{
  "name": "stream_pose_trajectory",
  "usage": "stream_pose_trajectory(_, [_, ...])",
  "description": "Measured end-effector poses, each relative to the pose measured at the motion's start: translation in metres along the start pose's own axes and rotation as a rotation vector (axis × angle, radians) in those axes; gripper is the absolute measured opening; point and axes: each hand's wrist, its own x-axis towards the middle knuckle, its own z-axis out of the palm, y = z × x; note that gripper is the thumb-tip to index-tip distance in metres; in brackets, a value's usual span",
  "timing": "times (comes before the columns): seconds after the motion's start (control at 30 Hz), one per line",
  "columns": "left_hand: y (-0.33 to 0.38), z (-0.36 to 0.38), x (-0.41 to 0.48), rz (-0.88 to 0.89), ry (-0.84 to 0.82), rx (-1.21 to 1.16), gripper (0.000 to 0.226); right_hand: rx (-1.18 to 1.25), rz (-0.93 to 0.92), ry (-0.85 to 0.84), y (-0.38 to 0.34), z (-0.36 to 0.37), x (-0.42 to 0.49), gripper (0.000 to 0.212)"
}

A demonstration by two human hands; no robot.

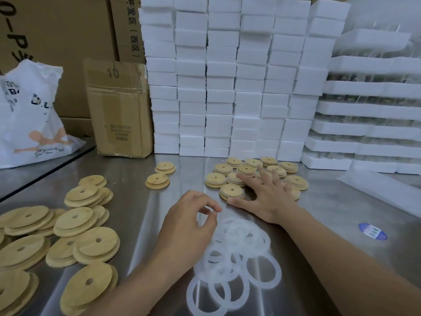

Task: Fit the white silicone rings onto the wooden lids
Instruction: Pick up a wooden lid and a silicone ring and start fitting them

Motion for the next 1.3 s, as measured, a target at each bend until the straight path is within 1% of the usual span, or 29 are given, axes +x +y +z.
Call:
stream_pose_trajectory(0.1, [0.000, 0.001, 0.001, -0.003, 0.004, 0.002, 0.029, -0.040, -0.024, -0.116, -0.018, 0.007, 0.028, 0.106])
stream_pose_trajectory(0.17, [-0.001, 0.001, 0.002, -0.014, 0.010, -0.010, 0.030, -0.018, -0.027, -0.154, -0.028, 0.011, 0.043, 0.104])
stream_pose_trajectory(0.23, [-0.001, 0.002, 0.003, -0.033, 0.008, -0.037, 0.031, -0.009, -0.013, -0.162, -0.036, 0.016, 0.056, 0.106])
stream_pose_trajectory(0.33, [-0.002, 0.003, 0.005, -0.050, 0.011, -0.064, 0.032, -0.043, 0.015, -0.150, -0.048, 0.021, 0.073, 0.115])
stream_pose_trajectory(0.4, [-0.003, 0.003, 0.005, -0.064, 0.016, -0.074, 0.032, -0.046, 0.014, -0.174, -0.055, 0.022, 0.082, 0.117])
stream_pose_trajectory(0.47, [-0.002, 0.003, 0.005, -0.078, 0.017, -0.088, 0.030, -0.071, 0.002, -0.193, -0.062, 0.021, 0.087, 0.112])
stream_pose_trajectory(0.53, [-0.002, 0.002, 0.006, -0.085, 0.027, -0.098, 0.029, -0.107, -0.025, -0.156, -0.075, 0.017, 0.089, 0.100])
stream_pose_trajectory(0.6, [-0.003, 0.002, 0.007, -0.086, 0.036, -0.093, 0.027, -0.078, -0.115, -0.067, -0.095, 0.015, 0.088, 0.081])
stream_pose_trajectory(0.63, [-0.004, 0.001, 0.007, -0.085, 0.034, -0.086, 0.026, -0.039, -0.181, -0.044, -0.108, 0.014, 0.088, 0.078])
stream_pose_trajectory(0.7, [-0.005, 0.000, 0.008, -0.078, 0.031, -0.050, 0.024, 0.025, -0.321, -0.048, -0.137, 0.012, 0.088, 0.079])
stream_pose_trajectory(0.8, [-0.005, 0.000, 0.010, -0.092, 0.045, -0.009, 0.027, 0.116, -0.449, -0.045, -0.175, 0.013, 0.093, 0.068])
stream_pose_trajectory(0.83, [-0.004, -0.001, 0.010, -0.112, 0.042, -0.003, 0.027, 0.125, -0.456, -0.069, -0.184, 0.015, 0.096, 0.069])
stream_pose_trajectory(0.9, [-0.003, -0.003, 0.011, -0.140, 0.006, 0.056, 0.022, 0.081, -0.436, -0.168, -0.198, 0.019, 0.106, 0.076])
stream_pose_trajectory(0.93, [-0.004, -0.004, 0.011, -0.131, -0.022, 0.127, 0.018, 0.045, -0.421, -0.228, -0.202, 0.022, 0.110, 0.079])
stream_pose_trajectory(1.0, [-0.004, -0.003, 0.009, -0.081, -0.084, 0.278, 0.009, -0.017, -0.415, -0.297, -0.210, 0.027, 0.112, 0.075])
stream_pose_trajectory(1.07, [-0.005, 0.001, 0.006, -0.067, -0.144, 0.363, 0.016, -0.039, -0.452, -0.280, -0.216, 0.029, 0.104, 0.069])
stream_pose_trajectory(1.2, [-0.010, 0.007, 0.004, -0.085, -0.185, 0.370, 0.041, -0.069, -0.571, -0.203, -0.222, 0.022, 0.063, 0.061])
stream_pose_trajectory(1.27, [-0.009, 0.007, 0.003, -0.077, -0.196, 0.401, 0.049, -0.037, -0.654, -0.171, -0.222, 0.014, 0.041, 0.046])
stream_pose_trajectory(1.3, [-0.008, 0.007, 0.003, -0.079, -0.203, 0.409, 0.048, -0.020, -0.682, -0.172, -0.221, 0.009, 0.034, 0.038])
